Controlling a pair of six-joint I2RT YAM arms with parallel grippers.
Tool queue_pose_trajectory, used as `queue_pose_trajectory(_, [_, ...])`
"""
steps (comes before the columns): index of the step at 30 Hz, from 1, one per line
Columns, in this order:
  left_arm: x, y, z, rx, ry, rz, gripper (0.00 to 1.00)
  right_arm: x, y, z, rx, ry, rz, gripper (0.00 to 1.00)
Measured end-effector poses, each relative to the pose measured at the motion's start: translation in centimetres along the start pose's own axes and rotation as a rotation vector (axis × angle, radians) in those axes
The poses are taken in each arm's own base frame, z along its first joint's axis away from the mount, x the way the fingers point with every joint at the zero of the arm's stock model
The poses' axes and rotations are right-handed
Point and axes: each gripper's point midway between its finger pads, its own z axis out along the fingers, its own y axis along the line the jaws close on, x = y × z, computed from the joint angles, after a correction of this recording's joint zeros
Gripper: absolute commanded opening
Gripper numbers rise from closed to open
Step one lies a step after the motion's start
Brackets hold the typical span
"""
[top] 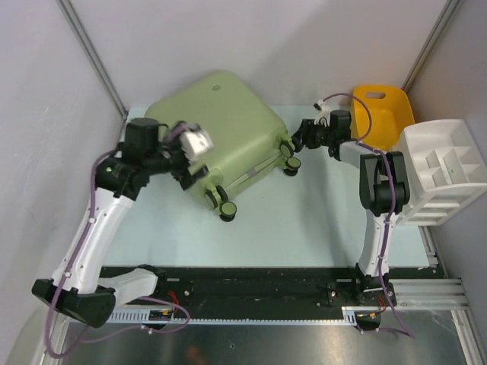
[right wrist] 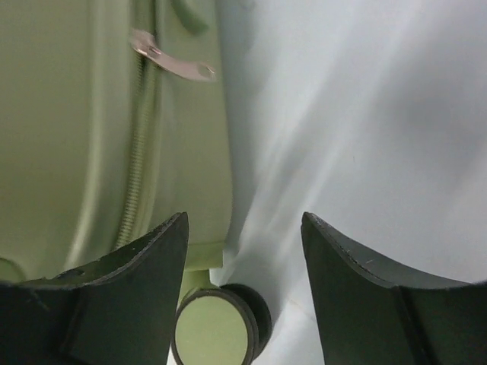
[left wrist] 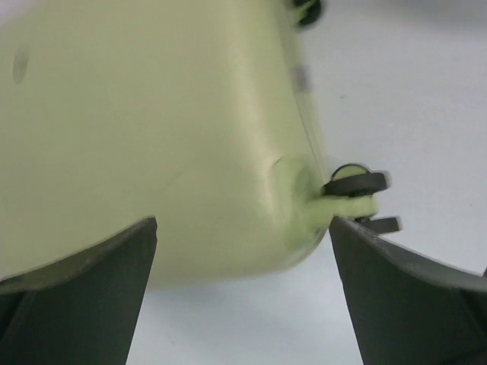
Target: Open, take out, and arrange the luggage
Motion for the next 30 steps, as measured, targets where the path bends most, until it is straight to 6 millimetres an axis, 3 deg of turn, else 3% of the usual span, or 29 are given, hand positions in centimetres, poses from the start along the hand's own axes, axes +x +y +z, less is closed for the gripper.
queue_pose_trajectory(2, [1.8,2.6,-1.1,-0.102,-0.005,-0.232,1.0,1.5,-0.4,0.1,0.012,0.041,0.085,0.59])
queue_pose_trajectory(6, [8.7,7.5,-4.2,-0.36,0.007,-0.687,1.0,4.8,-1.0,0.3,0.027,0.128,0.252,0.49])
queue_pose_trajectory(9, [13.7,8.5,-5.6,-0.478,0.012,-0.96,1.0,7.2,-0.2,0.3,0.011,0.18,0.355,0.43])
queue_pose_trajectory(13, [18.0,8.9,-5.1,-0.509,-0.028,-1.224,1.0,7.6,1.2,-0.1,-0.014,0.157,0.38,0.38])
queue_pose_trajectory(18, [19.3,9.0,-2.2,-0.435,-0.123,-1.387,1.0,9.8,4.0,-1.7,-0.05,0.172,0.397,0.29])
queue_pose_trajectory(22, [19.0,10.6,0.4,-0.355,-0.211,-1.45,0.94,12.6,7.2,-3.6,-0.103,0.216,0.422,0.28])
queue_pose_trajectory(26, [18.1,12.9,2.8,-0.304,-0.251,-1.434,0.88,15.2,10.4,-5.6,-0.147,0.248,0.408,0.33])
queue_pose_trajectory(30, [17.4,16.8,6.2,-0.276,-0.287,-1.359,0.79,17.5,13.5,-7.2,-0.203,0.315,0.368,0.34])
